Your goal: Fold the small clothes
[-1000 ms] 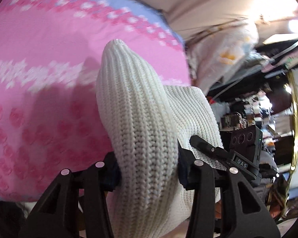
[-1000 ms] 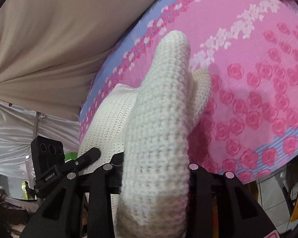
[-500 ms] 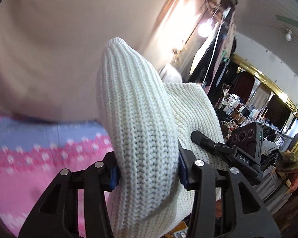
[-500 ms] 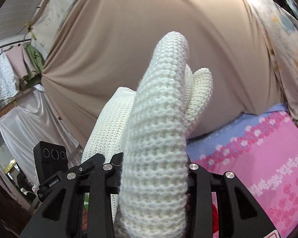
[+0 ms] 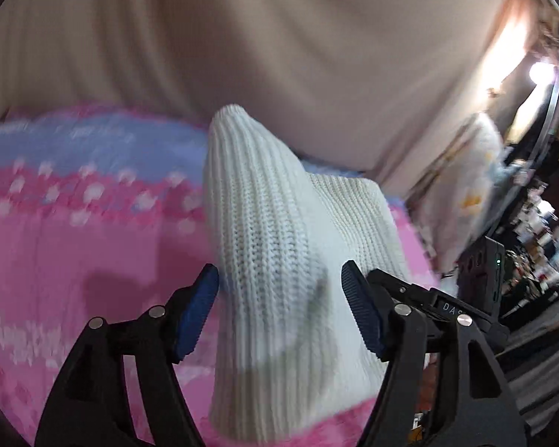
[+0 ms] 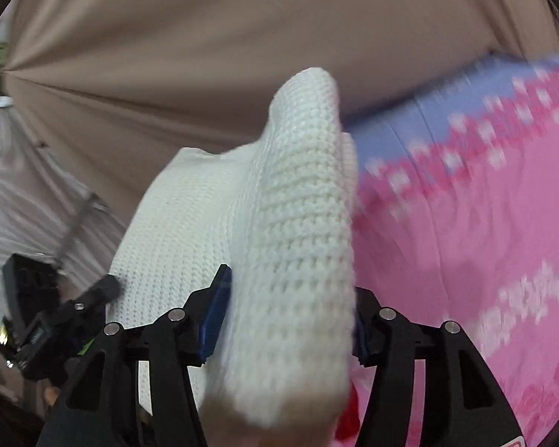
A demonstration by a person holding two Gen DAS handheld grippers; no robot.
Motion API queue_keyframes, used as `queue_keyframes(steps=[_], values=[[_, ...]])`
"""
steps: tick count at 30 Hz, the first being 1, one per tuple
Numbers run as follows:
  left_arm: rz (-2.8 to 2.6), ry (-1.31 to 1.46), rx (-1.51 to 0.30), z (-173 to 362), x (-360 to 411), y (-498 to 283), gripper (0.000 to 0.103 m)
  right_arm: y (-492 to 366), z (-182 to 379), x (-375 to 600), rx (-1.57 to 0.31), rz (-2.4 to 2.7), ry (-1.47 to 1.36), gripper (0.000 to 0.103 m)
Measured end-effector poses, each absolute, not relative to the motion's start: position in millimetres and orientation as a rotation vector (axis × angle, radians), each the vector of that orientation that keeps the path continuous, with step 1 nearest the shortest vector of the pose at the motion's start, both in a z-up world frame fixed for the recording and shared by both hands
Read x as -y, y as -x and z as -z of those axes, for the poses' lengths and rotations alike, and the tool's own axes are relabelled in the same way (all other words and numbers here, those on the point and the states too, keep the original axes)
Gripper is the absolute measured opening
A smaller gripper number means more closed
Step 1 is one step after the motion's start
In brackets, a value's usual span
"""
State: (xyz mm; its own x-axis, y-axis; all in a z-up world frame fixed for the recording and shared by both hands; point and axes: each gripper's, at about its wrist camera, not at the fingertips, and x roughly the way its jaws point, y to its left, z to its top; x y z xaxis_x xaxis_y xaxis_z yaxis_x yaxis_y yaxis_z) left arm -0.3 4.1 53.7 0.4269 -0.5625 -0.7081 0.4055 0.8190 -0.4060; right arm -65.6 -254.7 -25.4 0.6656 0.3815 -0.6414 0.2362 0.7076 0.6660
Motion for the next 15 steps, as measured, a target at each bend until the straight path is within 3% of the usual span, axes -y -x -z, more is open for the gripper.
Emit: queue_keyframes(steps=[1, 2, 5, 7, 9, 12, 15], values=[[0.499, 0.188, -1.062, -10.6, -22.7, -1.9, 0.064, 67.9, 57.7, 252.3, -0.951, -0.046, -0.848, 0.052], [0.44, 0.234, -1.131, 17.4, -41.9, 0.8, 0.063, 81.8, 91.2, 250.4, -1.005, -0.009, -0.923, 0.043], [0.393, 0.405, -1.161, 46.2, -84.7, 19.6, 0.066, 112.9, 105.6, 242.3, -1.019, -0.005, -0.949, 0.042], [0.383, 0.465, -1.135, 48.6, -90.1, 24.2, 0.075, 118.1, 94.3, 241.3, -1.01, -0.033, -0.941, 0.046], [0.388, 0.478, -1.112, 46.9, -79.7, 17.5, 0.077, 110.2, 85.6, 245.8, -0.997, -0.054, -0.939, 0.062], [0.402, 0.426, -1.095, 41.6, -58.9, 0.8, 0.086, 82.0, 82.3, 249.6, -0.997, -0.037, -0.887, 0.073], [0.369, 0.378, -1.075, 45.6, -45.0, -18.2, 0.091, 48.6, 104.4, 255.2, -1.067, 0.038, -0.843, 0.075]])
